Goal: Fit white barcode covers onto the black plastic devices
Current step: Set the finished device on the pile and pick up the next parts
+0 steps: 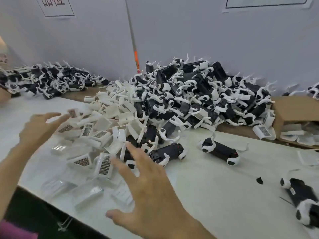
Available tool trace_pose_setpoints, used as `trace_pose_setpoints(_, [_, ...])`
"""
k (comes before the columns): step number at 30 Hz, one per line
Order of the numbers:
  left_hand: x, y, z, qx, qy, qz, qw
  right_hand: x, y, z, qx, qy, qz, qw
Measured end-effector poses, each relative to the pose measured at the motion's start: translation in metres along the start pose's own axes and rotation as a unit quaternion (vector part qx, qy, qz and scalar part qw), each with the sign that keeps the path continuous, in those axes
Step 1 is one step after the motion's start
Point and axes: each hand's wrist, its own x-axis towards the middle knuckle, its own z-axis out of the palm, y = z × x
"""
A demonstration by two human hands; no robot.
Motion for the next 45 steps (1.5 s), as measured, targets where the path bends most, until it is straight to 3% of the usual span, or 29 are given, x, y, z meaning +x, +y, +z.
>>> trace_pose_setpoints(3, [-0.005,-0.036,0.021,-0.021,-0.083,-0.021,0.996,0.034,-0.027,0.052,-0.087,-0.012,-0.041,0.995])
trace_pose_setpoints(10, [-0.037,-0.006,0.064,-0.114,-0.09,-0.018,0.989,0.086,-0.032,0.1,-0.202,-0.122,0.01,0.972])
trace_pose_setpoints(13, [-0.055,0.005,0.078,-0.147,-0.088,-0.017,0.985,0.068,-0.014,0.089,-0.175,-0.088,0.011,0.98])
trace_pose_setpoints(17, [-0.089,0.029,0.097,-0.092,-0.043,-0.001,0.995,0.023,0.03,0.049,-0.159,-0.06,-0.001,0.985])
trace_pose_setpoints(22, [-0.176,0.089,0.125,-0.215,-0.068,0.018,0.974,-0.035,0.063,0.006,-0.149,-0.056,0.006,0.987])
trace_pose_setpoints(25, [-0.211,0.113,0.142,-0.226,-0.035,0.031,0.973,-0.068,0.079,-0.018,-0.15,-0.054,0.034,0.987])
trace_pose_setpoints(34, [-0.285,0.191,0.188,-0.329,0.058,-0.055,0.941,-0.124,0.108,-0.067,-0.221,0.032,0.113,0.968])
trace_pose_setpoints(37, [-0.305,0.212,0.2,-0.32,0.023,-0.05,0.946,-0.141,0.119,-0.092,-0.251,0.009,0.171,0.953])
trace_pose_setpoints(40, [-0.318,0.221,0.203,-0.295,-0.072,-0.008,0.953,-0.154,0.119,-0.114,-0.202,-0.037,0.225,0.952])
trace_pose_setpoints(43, [-0.32,0.211,0.193,-0.307,-0.171,0.047,0.935,-0.167,0.107,-0.13,-0.112,0.018,0.229,0.967])
trace_pose_setpoints(45, [-0.315,0.2,0.177,-0.357,-0.222,0.058,0.905,-0.172,0.082,-0.122,-0.083,0.077,0.181,0.977])
